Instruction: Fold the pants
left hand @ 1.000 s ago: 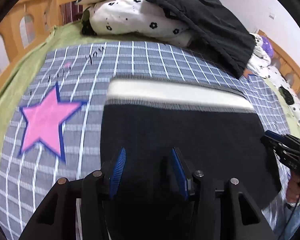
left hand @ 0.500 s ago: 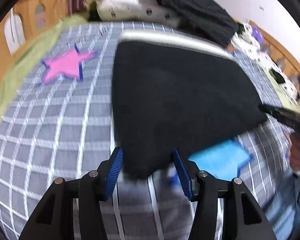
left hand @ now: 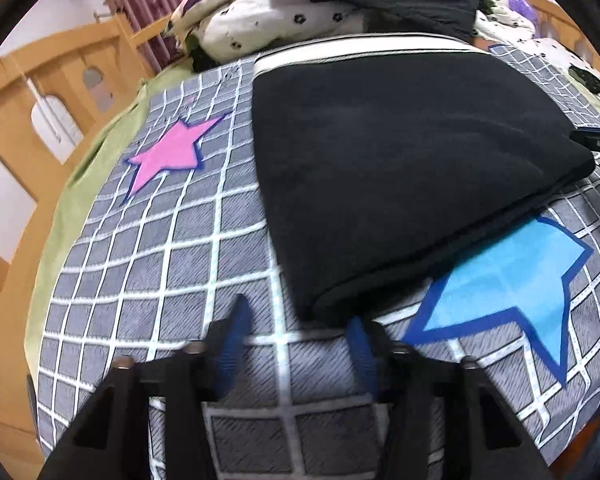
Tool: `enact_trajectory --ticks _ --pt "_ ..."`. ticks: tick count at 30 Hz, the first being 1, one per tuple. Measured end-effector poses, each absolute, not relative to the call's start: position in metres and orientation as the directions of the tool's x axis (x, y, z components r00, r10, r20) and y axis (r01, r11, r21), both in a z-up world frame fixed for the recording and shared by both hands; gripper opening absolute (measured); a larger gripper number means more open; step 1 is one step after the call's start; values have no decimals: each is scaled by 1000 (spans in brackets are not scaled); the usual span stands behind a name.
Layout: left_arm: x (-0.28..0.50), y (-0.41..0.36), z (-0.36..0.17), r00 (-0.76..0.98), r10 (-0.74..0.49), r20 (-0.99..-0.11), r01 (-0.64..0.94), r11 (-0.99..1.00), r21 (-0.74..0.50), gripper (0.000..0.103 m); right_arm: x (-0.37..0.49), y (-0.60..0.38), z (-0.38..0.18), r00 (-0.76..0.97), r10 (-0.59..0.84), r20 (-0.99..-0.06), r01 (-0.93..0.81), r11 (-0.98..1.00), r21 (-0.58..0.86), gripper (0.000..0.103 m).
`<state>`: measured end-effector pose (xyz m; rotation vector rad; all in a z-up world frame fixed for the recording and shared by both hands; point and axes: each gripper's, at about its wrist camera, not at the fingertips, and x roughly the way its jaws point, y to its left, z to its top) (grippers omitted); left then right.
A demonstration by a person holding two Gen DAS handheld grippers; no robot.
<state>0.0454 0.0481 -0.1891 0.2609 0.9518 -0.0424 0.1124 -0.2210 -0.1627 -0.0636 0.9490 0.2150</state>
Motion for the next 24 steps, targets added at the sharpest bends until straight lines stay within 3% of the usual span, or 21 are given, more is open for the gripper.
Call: enact_trajectory --ticks 1,5,7,10,18,20,22,24 --pt "44 49 -184 594 29 -804 153 977 148 10 112 -221 -163 565 155 -811 -211 977 40 31" --pt "42 75 -168 644 -70 -761 51 998 -48 10 111 -226 -162 571 179 -801 -200 977 75 31" --pt "48 78 -188 580 -38 -814 19 999 -33 10 112 -228 -166 558 186 -809 -193 977 92 33" --pt "38 73 -193 593 -14 -805 38 999 11 10 115 -228 -173 542 188 -819 -184 978 102 35" --pt "11 86 -160 609 -59 -791 40 998 -44 13 107 -228 -154 637 142 -757 -189 982 25 40" --pt "11 88 -145 636 -98 -765 43 995 -92 35 106 -228 -149 663 144 -735 -210 978 2 40" --pt "23 84 -132 652 -114 -750 52 993 -105 49 111 -229 -143 690 134 -711 -179 984 11 40" --pt "41 77 -121 672 -114 -731 63 993 -96 49 120 -232 -136 681 198 -705 -179 979 102 40"
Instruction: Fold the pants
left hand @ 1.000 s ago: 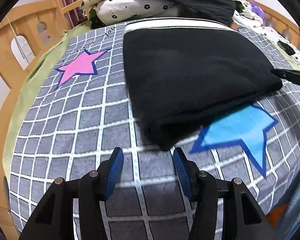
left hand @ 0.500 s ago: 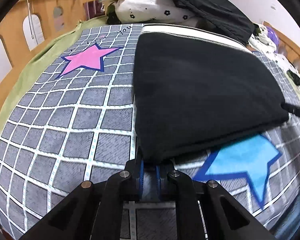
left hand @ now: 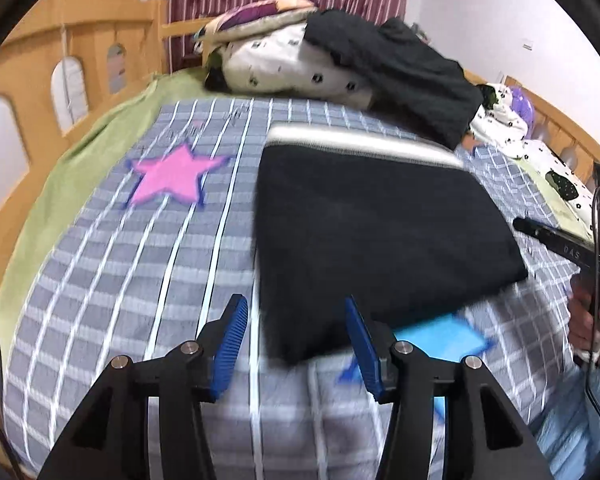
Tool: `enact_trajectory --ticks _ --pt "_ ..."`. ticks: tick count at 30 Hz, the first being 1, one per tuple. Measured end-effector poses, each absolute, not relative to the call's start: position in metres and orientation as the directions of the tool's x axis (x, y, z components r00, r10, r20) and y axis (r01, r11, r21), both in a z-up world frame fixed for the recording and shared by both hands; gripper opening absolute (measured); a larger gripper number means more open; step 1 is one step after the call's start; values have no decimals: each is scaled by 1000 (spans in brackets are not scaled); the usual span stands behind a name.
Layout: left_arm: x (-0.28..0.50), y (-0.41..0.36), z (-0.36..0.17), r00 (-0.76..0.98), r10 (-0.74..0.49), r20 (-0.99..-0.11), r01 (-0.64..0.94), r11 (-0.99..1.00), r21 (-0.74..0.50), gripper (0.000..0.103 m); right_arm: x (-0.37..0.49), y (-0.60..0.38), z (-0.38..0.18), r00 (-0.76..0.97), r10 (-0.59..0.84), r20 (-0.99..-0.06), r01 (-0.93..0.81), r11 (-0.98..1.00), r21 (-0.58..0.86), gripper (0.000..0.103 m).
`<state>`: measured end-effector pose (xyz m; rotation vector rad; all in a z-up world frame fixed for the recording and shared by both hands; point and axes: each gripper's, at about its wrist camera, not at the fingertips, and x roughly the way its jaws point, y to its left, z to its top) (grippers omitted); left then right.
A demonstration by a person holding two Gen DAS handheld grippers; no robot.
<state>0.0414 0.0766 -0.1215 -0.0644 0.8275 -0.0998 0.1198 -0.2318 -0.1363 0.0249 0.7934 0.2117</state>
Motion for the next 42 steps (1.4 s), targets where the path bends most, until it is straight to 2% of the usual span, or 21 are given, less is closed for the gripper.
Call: enact_trajectory --ticks 3,7,8,10,14,19,22,24,27,34,42 --pt "64 73 -118 682 -143 -717 69 989 -132 49 134 -230 -129 664 236 -710 -174 972 160 40" --pt "81 70 -156 615 -135 -776 68 991 -119 49 141 -218 -149 624 199 -755 -197 976 94 40" --pt "82 70 -165 602 -137 -787 68 990 -120 51 143 -215 -161 607 171 -776 -200 978 59 42" --pt "80 73 -178 596 -152 -788 60 988 -145 53 139 -216 -170 633 160 -757 -195 980 44 45" --pt "85 80 -172 588 -183 -787 57 981 -186 52 142 -218 -169 611 165 -774 -178 982 69 46" --pt "93 82 -162 619 -219 -754 56 970 -236 52 142 -217 -156 654 197 -730 -172 979 110 47" --pt "100 72 -171 608 -168 -776 39 982 -183 53 148 -210 -168 646 161 -746 -169 983 65 52" --pt "100 64 -176 613 -135 -778 38 989 -141 58 148 -210 -171 654 161 -739 -165 984 68 53" --pt "98 59 -177 620 -106 -777 34 993 -109 59 151 -212 -171 646 164 -745 -156 984 81 53" --pt "96 67 -174 600 -123 -790 -10 987 -161 59 147 -211 -169 635 141 -760 -149 987 59 53" --pt "64 65 -169 576 -114 -810 -17 988 -151 59 117 -221 -151 623 116 -774 -106 992 63 52"
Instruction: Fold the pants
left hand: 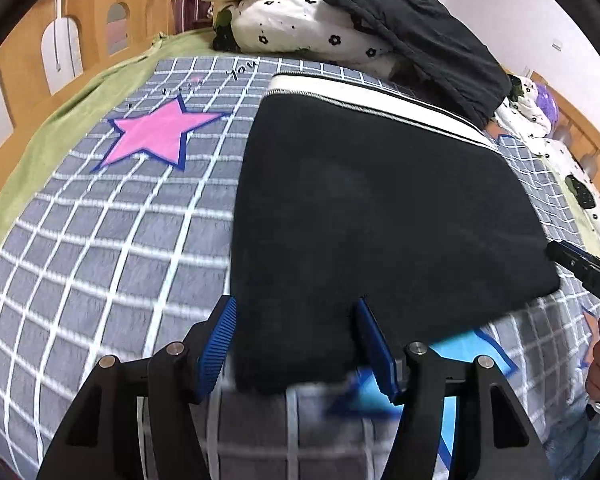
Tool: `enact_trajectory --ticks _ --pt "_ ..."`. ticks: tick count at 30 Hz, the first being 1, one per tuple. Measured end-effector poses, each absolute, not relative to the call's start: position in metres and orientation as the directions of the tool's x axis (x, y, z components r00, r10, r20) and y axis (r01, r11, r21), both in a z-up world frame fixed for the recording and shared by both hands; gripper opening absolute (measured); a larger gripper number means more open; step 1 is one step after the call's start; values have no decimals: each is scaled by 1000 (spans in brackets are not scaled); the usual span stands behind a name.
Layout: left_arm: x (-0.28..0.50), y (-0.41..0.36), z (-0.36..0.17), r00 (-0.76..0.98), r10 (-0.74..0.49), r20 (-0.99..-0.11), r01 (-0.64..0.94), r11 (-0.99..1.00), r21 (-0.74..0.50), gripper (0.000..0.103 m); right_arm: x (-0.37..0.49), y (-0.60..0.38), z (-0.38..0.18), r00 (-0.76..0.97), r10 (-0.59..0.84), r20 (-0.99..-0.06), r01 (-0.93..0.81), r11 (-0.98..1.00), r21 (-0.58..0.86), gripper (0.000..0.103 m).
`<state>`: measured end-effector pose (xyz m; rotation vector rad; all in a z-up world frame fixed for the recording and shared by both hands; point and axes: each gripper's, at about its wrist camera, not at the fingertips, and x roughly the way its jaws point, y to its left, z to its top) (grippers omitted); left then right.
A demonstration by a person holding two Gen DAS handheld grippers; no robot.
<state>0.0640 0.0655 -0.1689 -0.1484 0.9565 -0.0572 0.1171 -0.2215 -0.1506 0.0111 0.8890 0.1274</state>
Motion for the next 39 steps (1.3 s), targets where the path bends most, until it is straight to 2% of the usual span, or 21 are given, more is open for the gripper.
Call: enact_trajectory --ticks 3,6,11,15,17,18,21,22,25,39 --pt "49 63 -163 584 -97 -806 -19 991 -133 59 92 -224 -138 655 84 -751 -105 994 20 52" --pt "32 57 -148 611 -72 -788 -12 995 -100 59 71 -232 -124 673 90 -734 -86 995 43 52" --pt "0 54 -98 685 -71 -725 -35 991 -130 59 48 -232 -94 673 90 -734 -72 996 55 52" --pt "-21 48 -65 713 -38 -700 -40 995 -94 60 22 -226 -63 704 83 -705 -82 996 34 52" --pt "-32 43 -49 712 -22 -702 -37 997 -69 63 10 -225 -51 701 92 -707 -83 995 46 52" --pt "-37 40 -44 718 -18 -696 -33 998 -60 64 5 -226 -46 703 90 -706 -78 996 49 56" --pt "-53 34 -29 733 -16 -680 -15 999 -40 70 -15 -226 -30 728 80 -680 -58 997 55 81" --pt "-57 32 -26 737 -20 -676 -11 999 -42 71 -23 -227 -25 749 78 -658 -50 997 61 86" --pt "-66 29 -21 743 -23 -669 -3 999 -38 78 -40 -229 -16 783 48 -620 -21 998 52 91" --pt "-75 24 -24 751 -2 -661 -19 1000 -25 79 -61 -232 -9 777 3 -629 -3 1000 1 93"
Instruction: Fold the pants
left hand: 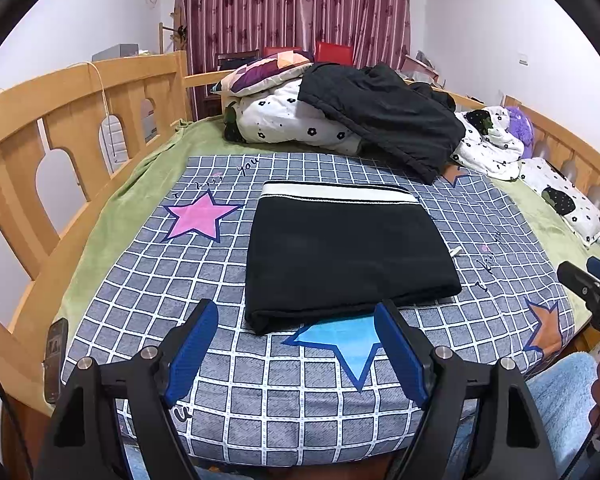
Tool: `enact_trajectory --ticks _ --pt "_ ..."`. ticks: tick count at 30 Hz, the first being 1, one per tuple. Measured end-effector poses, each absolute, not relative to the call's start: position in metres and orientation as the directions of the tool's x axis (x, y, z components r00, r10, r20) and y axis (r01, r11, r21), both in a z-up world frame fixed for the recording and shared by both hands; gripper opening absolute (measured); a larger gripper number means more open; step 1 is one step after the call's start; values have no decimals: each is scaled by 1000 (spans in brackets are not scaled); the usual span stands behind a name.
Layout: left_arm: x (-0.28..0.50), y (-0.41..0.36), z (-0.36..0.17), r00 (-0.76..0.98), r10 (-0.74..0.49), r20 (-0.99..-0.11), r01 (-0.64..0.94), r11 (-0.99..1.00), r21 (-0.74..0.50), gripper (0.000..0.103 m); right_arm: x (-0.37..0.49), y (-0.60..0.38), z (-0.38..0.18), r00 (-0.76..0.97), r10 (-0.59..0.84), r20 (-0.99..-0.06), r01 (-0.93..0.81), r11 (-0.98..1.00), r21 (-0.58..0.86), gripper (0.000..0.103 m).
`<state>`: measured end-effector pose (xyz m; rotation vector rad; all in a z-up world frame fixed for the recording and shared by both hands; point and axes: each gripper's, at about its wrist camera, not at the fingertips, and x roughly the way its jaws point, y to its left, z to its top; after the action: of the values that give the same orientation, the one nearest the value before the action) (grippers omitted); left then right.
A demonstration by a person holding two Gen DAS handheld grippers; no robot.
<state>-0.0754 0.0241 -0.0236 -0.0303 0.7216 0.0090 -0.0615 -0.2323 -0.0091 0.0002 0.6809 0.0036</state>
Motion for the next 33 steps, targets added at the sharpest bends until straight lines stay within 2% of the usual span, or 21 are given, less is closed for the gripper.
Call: enact_trajectory --ticks 33 --pt "-86 26 -20 765 25 -644 -36 999 -4 81 -66 -231 -5 778 -10 -628 13 1000 0 93"
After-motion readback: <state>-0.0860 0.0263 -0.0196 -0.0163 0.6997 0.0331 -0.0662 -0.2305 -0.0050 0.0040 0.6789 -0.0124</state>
